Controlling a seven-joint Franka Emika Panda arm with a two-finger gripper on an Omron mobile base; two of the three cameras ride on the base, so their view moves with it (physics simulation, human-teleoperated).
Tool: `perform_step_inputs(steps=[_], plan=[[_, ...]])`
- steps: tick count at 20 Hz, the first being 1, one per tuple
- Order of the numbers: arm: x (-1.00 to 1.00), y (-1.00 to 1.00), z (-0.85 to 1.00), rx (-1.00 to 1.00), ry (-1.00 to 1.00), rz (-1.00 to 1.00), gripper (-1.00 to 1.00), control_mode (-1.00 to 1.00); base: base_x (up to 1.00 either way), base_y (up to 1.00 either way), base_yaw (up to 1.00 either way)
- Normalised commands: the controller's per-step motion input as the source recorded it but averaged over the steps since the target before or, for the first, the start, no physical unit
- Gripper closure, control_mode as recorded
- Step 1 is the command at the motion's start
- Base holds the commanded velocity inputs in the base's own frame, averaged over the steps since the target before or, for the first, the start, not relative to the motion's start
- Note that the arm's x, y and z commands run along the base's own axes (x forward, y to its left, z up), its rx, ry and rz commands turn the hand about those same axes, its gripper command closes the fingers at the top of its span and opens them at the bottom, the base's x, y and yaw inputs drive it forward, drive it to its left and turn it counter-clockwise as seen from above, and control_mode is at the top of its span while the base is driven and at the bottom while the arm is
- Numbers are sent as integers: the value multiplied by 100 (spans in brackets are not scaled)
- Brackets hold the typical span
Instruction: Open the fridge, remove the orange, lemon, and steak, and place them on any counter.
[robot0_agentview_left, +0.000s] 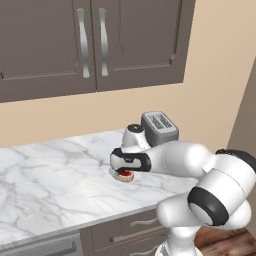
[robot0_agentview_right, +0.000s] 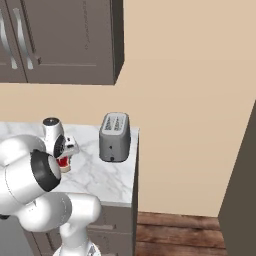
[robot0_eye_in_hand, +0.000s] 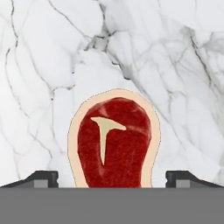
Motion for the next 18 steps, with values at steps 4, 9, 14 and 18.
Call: perform_step_inputs(steps=[4, 9, 14, 18], plan=[[-9, -1, 28, 0, -12, 0, -100, -100, 0, 0, 0], [-18, -1, 62, 0, -12, -2, -100, -100, 0, 0, 0], [-33, -5, 63, 0, -1, -6, -100, -100, 0, 0, 0], [-28, -13, 57, 0, 0, -7, -100, -100, 0, 0, 0]])
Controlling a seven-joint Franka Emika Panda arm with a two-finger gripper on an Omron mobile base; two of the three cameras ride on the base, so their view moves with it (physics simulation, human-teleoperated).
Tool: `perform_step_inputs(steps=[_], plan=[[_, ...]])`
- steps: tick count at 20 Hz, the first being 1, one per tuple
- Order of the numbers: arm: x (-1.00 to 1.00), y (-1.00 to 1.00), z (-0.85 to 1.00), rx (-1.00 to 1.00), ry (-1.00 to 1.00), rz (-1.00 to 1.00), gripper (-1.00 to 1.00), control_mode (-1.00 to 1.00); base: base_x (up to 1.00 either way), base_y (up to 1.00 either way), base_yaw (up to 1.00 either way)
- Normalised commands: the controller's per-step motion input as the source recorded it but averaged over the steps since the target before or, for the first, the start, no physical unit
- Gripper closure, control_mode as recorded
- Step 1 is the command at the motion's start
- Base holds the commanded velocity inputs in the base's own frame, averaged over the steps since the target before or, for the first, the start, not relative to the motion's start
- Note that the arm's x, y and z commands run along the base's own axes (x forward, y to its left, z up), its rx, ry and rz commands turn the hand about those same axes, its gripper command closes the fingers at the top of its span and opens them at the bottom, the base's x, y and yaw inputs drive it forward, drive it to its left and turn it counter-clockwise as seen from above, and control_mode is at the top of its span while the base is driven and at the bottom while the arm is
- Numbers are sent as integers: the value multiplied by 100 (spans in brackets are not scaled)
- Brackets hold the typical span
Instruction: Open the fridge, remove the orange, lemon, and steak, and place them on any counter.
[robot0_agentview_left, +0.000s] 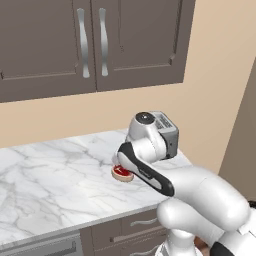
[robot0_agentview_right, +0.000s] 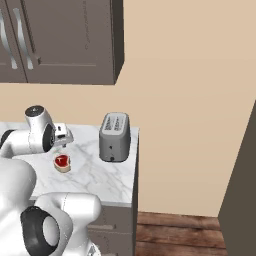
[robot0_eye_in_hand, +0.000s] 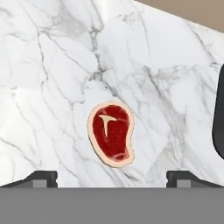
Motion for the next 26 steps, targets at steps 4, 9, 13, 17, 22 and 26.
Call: perform_step_inputs(steps=[4, 9, 13, 17, 22, 26], plan=[[-28, -18, 43, 0, 0, -7, -100, -100, 0, 0, 0], [-53, -27, 27, 6, 0, -10, -100, -100, 0, 0, 0], [-76, -35, 46, 9, 0, -16, -100, -100, 0, 0, 0], [-75, -35, 57, 14, 0, -19, -100, -100, 0, 0, 0], [-75, -31, 67, 15, 0, -21, -100, -100, 0, 0, 0], [-69, -24, 81, 6, -1, -20, -100, -100, 0, 0, 0]])
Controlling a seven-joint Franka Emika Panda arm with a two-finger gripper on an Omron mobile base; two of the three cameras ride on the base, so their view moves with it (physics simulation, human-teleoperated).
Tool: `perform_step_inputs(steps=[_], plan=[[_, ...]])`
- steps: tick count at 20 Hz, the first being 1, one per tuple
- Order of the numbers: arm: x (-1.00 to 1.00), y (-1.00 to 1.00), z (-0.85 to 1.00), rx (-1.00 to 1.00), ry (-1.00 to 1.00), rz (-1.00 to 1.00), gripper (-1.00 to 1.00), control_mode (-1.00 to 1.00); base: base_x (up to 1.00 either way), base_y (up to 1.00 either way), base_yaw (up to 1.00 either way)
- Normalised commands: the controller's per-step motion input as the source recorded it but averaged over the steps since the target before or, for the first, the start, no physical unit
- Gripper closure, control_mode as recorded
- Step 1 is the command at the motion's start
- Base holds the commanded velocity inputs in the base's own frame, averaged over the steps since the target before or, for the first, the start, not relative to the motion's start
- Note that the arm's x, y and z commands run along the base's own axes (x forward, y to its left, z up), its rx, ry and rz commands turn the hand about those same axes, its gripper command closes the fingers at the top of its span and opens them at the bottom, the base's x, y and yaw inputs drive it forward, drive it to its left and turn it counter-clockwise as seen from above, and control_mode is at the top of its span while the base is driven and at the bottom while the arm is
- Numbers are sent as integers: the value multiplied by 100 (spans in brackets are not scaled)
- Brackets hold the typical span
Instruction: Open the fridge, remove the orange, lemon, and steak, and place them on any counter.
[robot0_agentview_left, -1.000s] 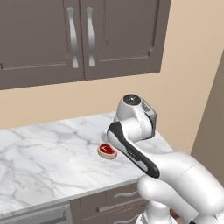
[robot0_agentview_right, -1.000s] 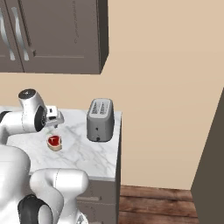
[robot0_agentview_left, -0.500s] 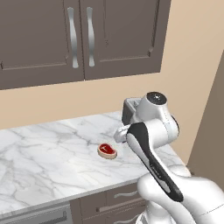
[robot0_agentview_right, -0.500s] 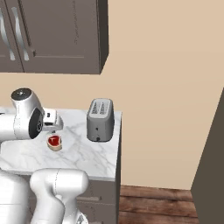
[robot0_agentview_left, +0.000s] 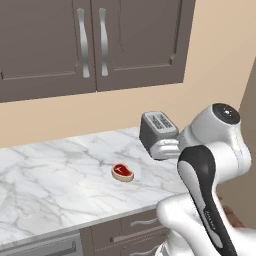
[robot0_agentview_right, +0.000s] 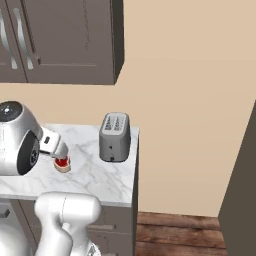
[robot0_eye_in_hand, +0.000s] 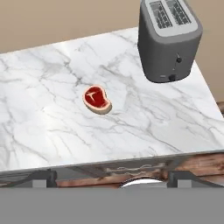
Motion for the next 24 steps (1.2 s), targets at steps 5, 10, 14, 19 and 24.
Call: perform_step_inputs(steps=[5, 10, 14, 19, 24], plan=[[-27, -15, 99, 0, -5, -11, -100, -100, 0, 0, 0], [-22, -18, 84, -3, -2, -3, -100, -100, 0, 0, 0], [-18, -24, 25, 0, 0, 0, -100, -100, 0, 0, 0], [-14, -11, -10, -3, 0, 7, -100, -100, 0, 0, 0], [-2, 0, -42, -17, -4, 16, -100, -100, 0, 0, 0]])
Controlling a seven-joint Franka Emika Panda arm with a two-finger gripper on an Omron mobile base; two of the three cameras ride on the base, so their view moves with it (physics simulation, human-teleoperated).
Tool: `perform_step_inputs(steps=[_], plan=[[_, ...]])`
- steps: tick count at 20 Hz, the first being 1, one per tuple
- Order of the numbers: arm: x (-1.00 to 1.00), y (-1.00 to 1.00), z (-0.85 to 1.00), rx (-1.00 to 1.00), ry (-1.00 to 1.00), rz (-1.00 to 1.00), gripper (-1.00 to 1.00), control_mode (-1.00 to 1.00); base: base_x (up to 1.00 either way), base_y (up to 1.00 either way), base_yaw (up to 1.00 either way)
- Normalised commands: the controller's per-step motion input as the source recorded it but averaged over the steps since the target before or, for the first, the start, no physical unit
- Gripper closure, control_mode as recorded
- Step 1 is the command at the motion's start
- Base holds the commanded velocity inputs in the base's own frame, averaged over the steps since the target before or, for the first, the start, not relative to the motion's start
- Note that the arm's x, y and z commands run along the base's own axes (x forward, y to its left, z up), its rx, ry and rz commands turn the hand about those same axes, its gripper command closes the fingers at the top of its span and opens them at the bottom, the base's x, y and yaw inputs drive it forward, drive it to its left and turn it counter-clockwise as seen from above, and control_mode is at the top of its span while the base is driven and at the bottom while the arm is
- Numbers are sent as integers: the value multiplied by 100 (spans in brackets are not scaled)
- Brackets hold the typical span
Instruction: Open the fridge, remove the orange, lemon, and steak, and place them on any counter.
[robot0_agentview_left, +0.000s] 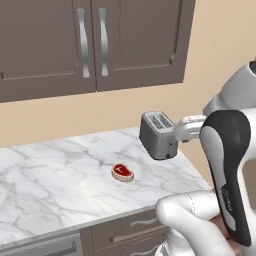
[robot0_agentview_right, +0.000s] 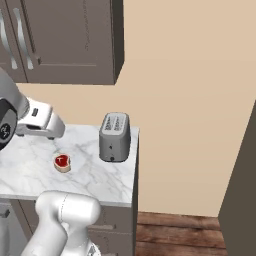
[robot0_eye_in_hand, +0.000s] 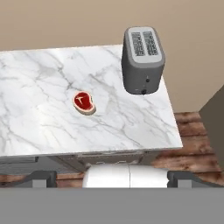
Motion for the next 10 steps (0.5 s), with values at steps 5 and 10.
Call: perform_step_inputs(steps=[5, 10], plan=[[-9, -17, -18, -16, -10, 17, -100, -100, 0, 0, 0], [-27, -21, 0, -3, -3, 5, -100, -100, 0, 0, 0]])
